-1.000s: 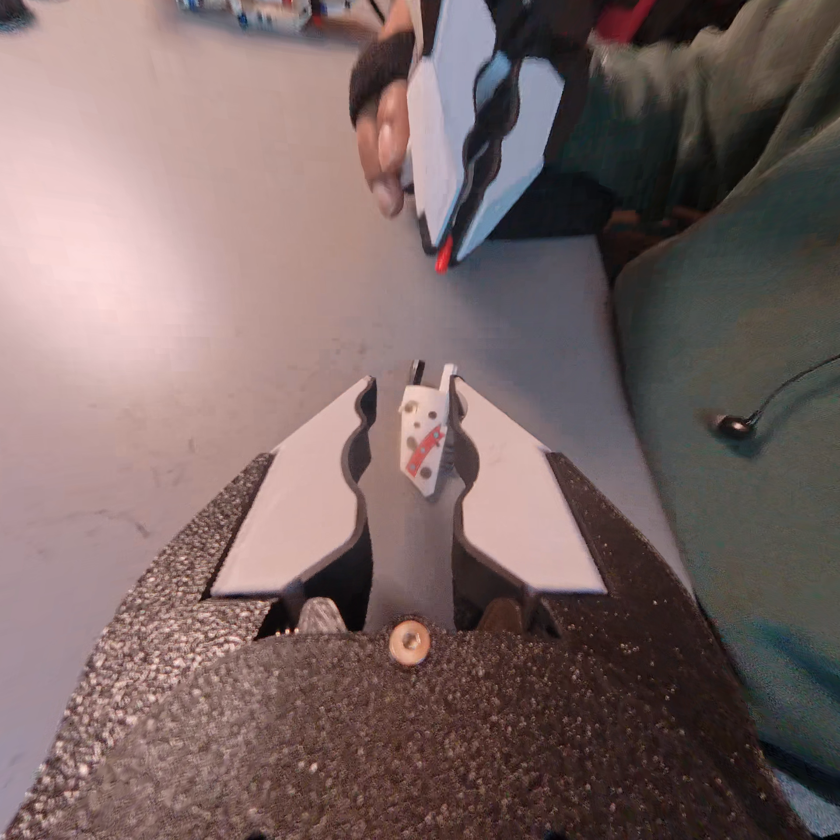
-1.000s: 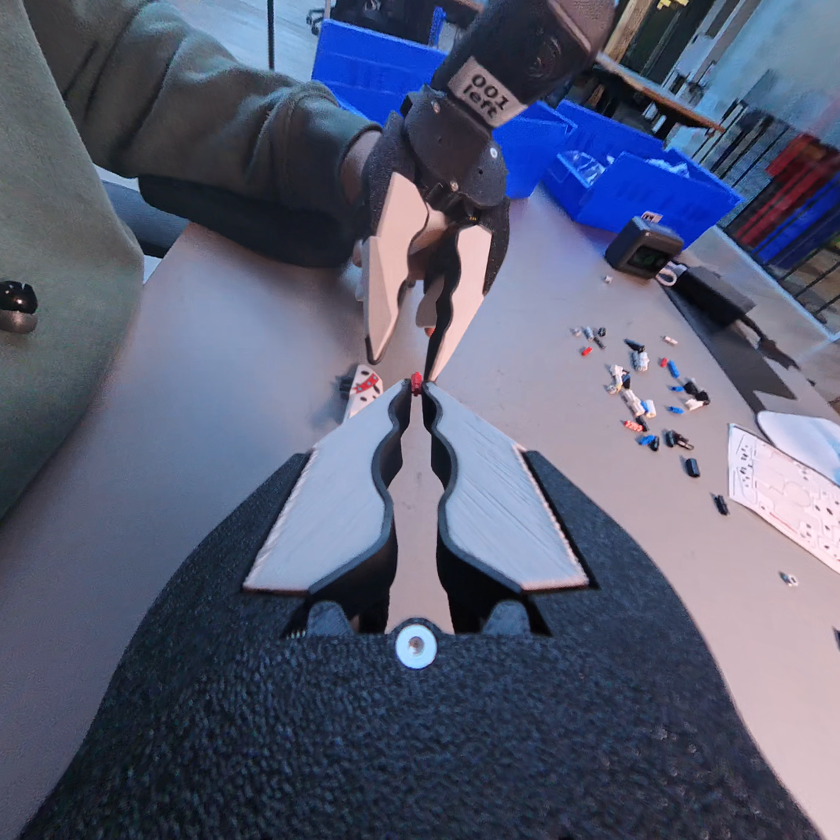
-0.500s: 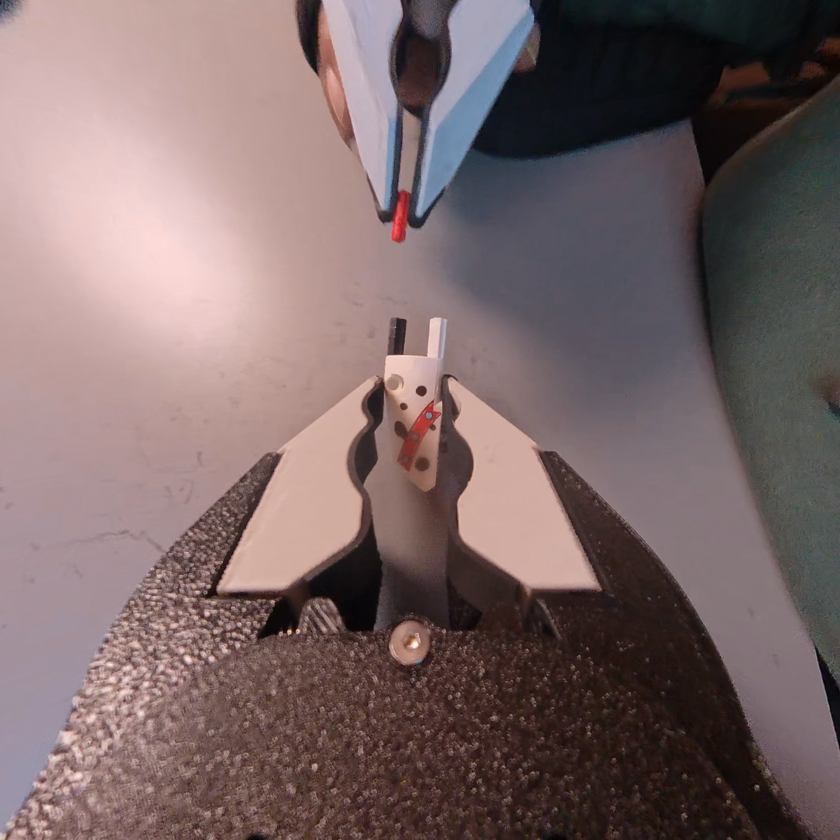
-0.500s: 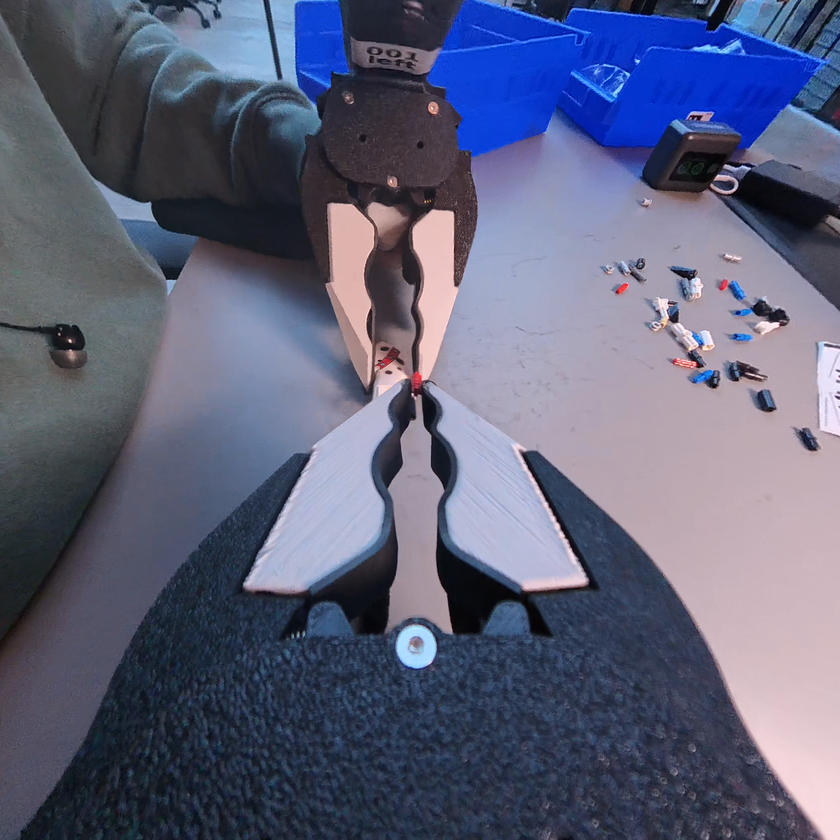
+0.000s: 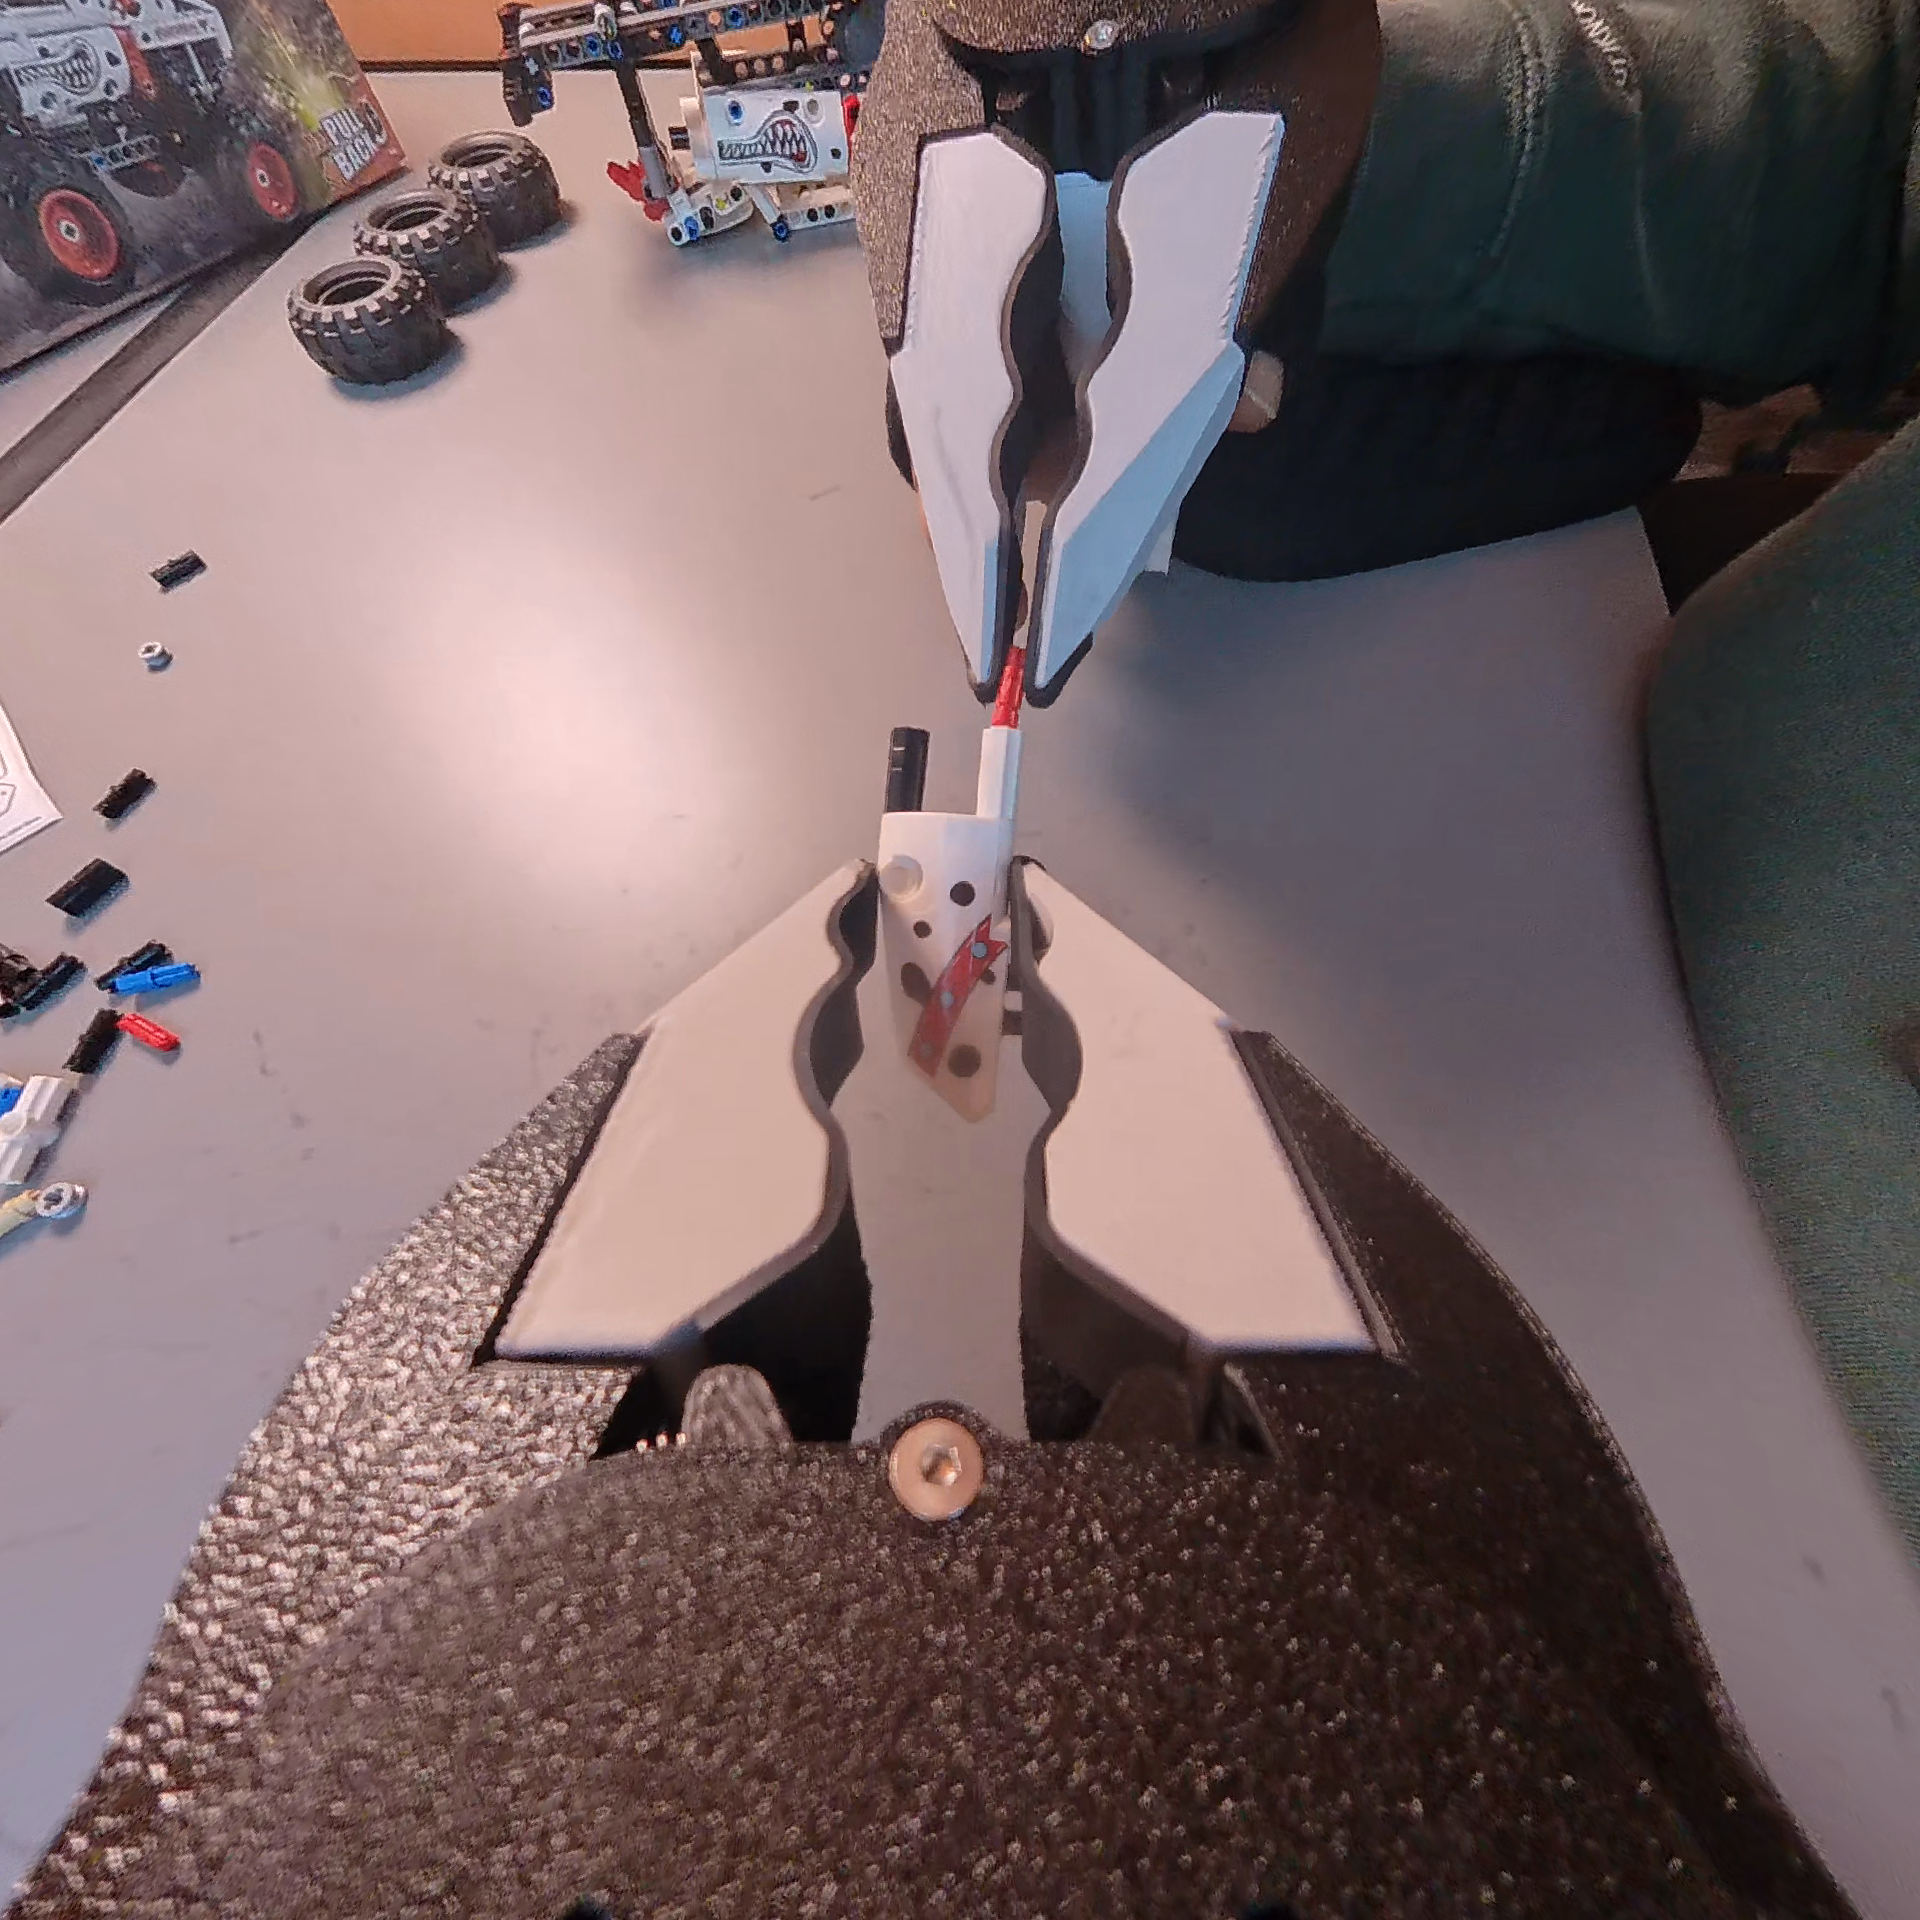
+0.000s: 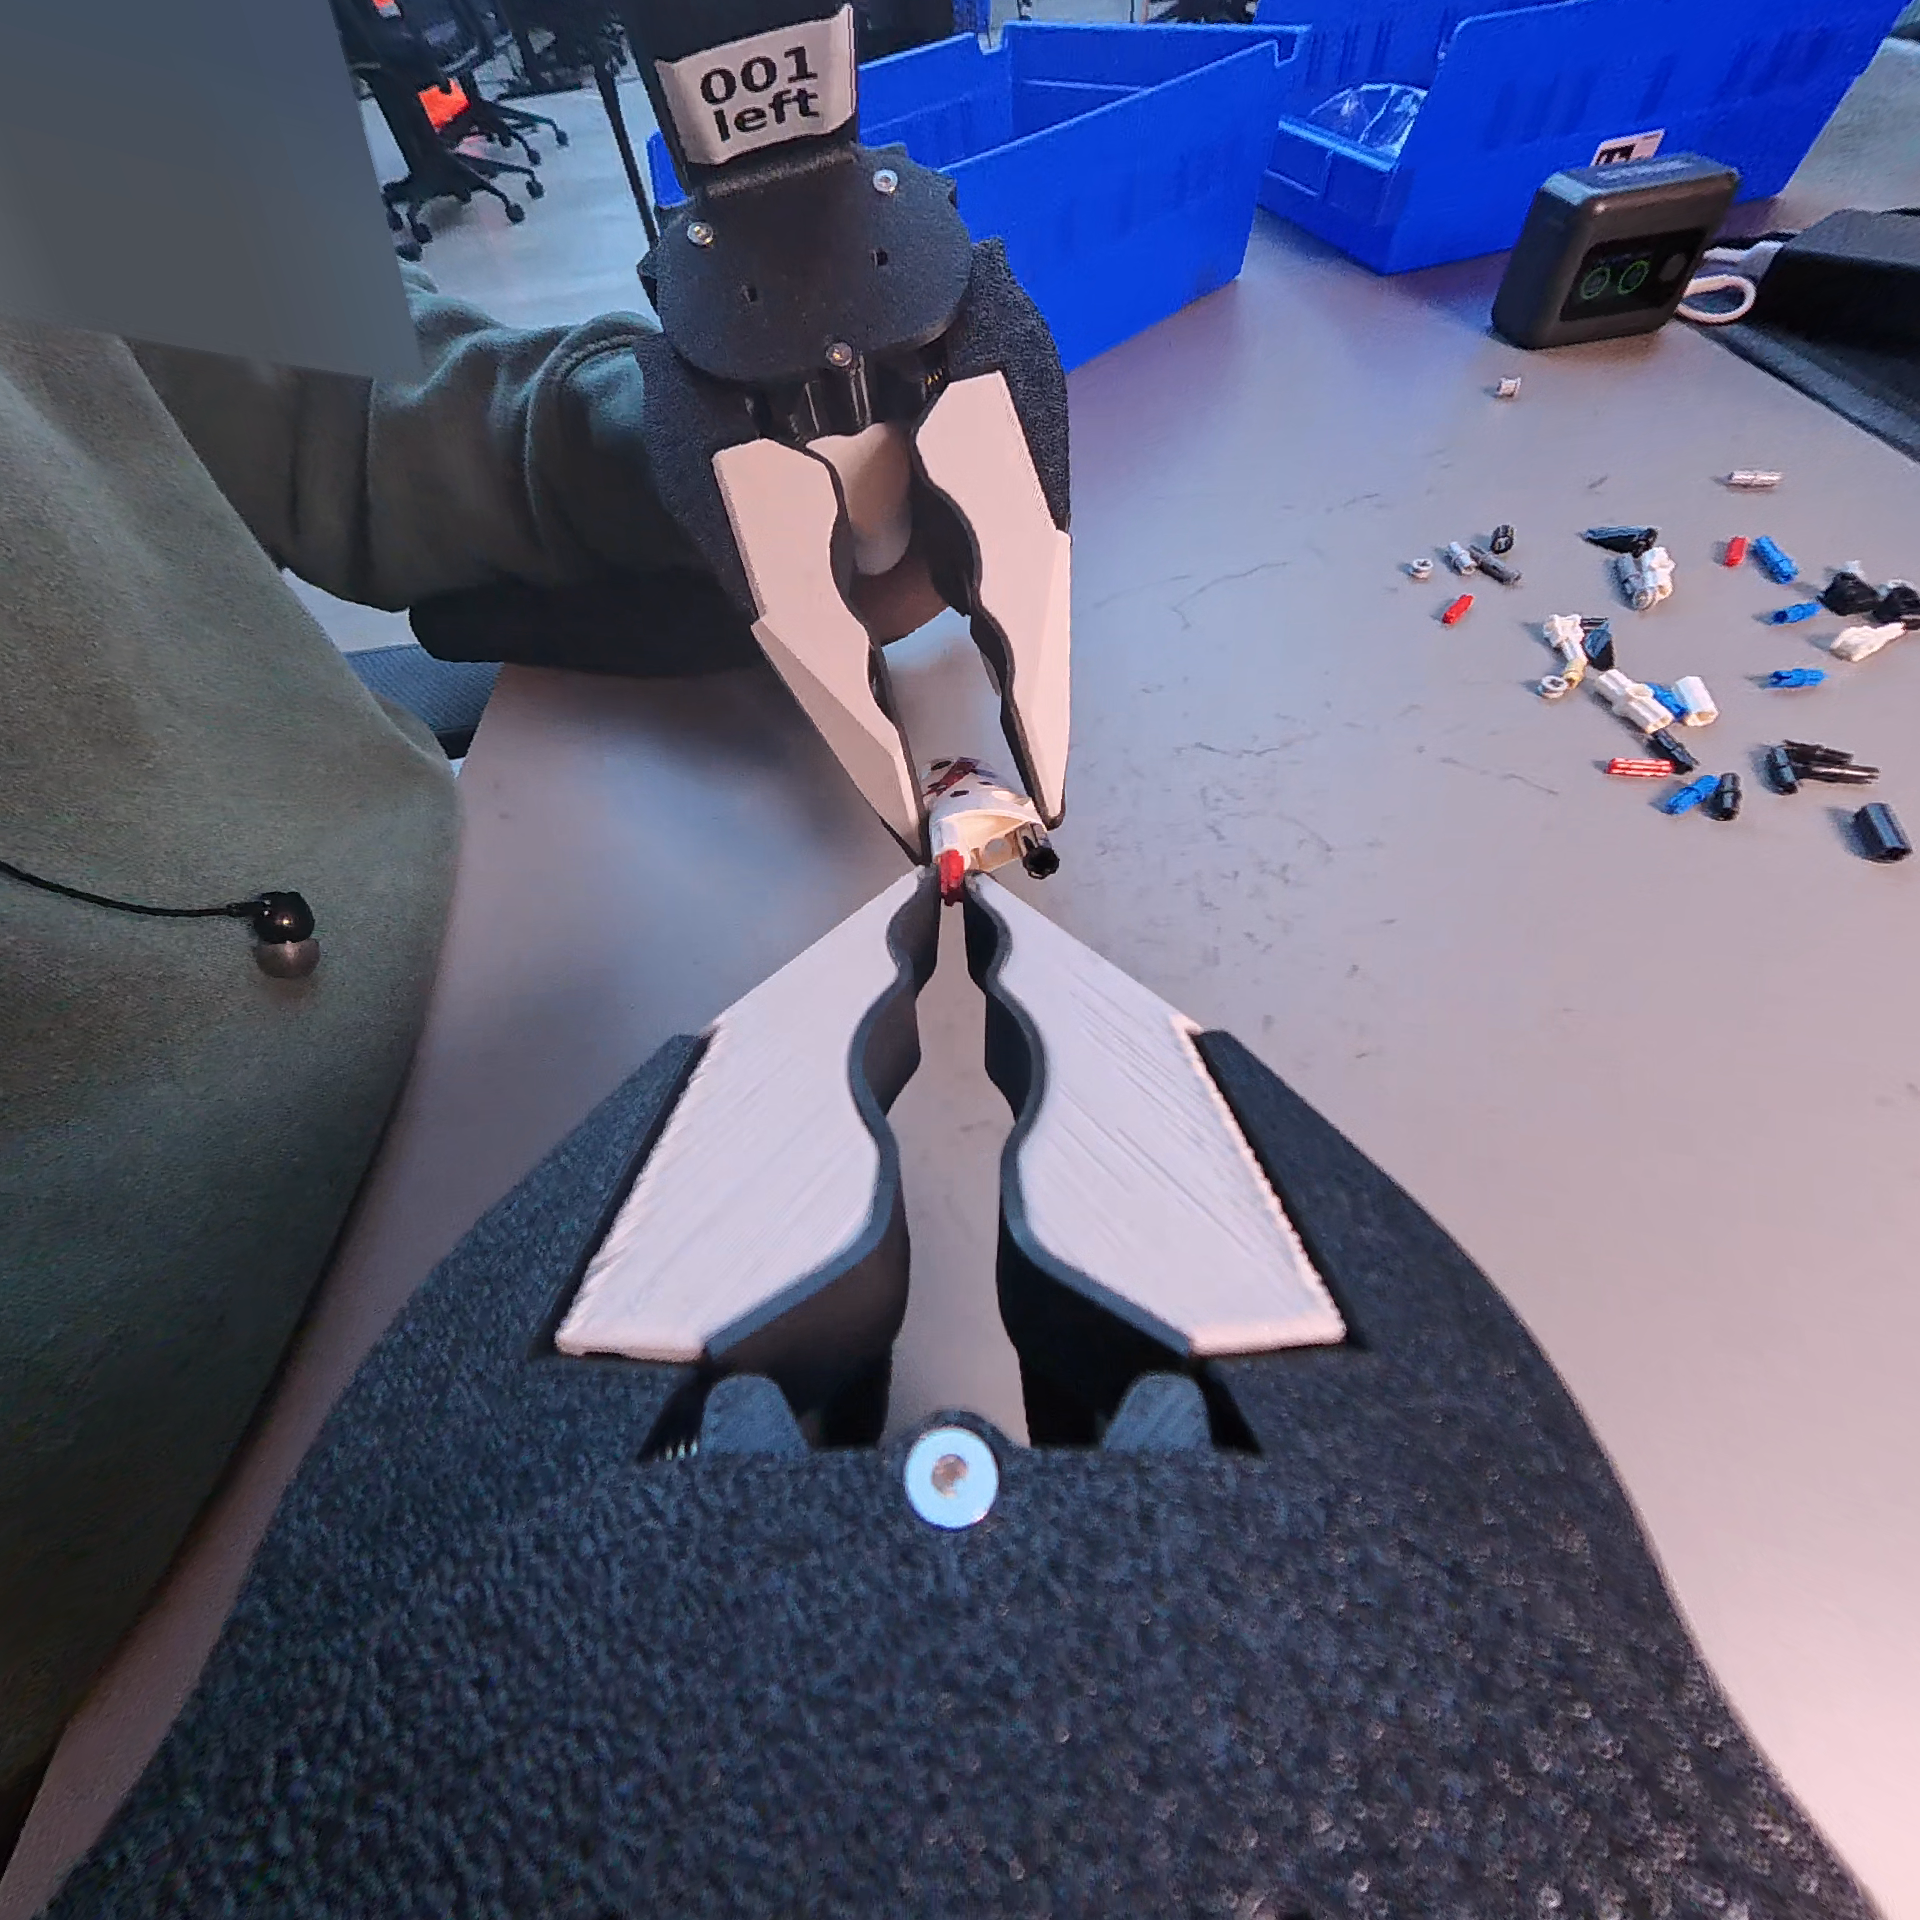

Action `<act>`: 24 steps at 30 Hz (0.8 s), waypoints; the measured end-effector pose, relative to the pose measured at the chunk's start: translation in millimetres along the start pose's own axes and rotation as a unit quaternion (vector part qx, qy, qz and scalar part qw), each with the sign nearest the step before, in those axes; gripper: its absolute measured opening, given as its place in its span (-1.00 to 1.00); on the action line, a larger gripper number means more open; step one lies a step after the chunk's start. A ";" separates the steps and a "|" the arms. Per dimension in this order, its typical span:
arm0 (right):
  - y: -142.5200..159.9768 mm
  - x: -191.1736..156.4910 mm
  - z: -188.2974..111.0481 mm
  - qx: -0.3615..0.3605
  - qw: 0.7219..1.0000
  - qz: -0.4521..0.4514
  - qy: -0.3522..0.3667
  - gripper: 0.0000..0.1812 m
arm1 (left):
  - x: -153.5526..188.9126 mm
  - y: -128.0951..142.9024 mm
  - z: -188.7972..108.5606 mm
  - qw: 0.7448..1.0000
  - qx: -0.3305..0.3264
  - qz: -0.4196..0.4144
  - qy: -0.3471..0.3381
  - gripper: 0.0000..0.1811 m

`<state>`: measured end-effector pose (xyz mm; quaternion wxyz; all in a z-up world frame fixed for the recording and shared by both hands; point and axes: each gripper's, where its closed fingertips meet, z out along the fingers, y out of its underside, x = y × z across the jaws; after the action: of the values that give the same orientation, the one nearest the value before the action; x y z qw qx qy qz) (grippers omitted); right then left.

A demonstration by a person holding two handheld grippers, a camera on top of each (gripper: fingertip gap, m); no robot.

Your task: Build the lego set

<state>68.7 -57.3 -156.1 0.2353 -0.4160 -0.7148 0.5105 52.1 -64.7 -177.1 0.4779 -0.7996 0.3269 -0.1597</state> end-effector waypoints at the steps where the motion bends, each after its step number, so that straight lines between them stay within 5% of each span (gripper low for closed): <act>1: 0.6 -0.3 0.4 -0.002 1.000 0.000 -0.001 -0.96 | 0.1 0.2 0.0 1.000 -0.001 0.001 -0.001 -0.73; 10: 10.2 1.1 5.1 -0.037 0.999 0.015 -0.001 -0.96 | -1.8 10.0 3.4 0.998 -0.042 0.042 -0.035 -0.74; 24: 23.1 0.2 15.2 -0.083 0.996 0.023 -0.009 -0.97 | 5.4 28.6 13.3 0.997 -0.070 -0.026 0.017 -0.75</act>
<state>65.2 -62.2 -183.1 0.1818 -0.4457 -0.7470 0.4587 53.0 -68.9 -208.8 0.4110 -0.8362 0.3247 -0.1624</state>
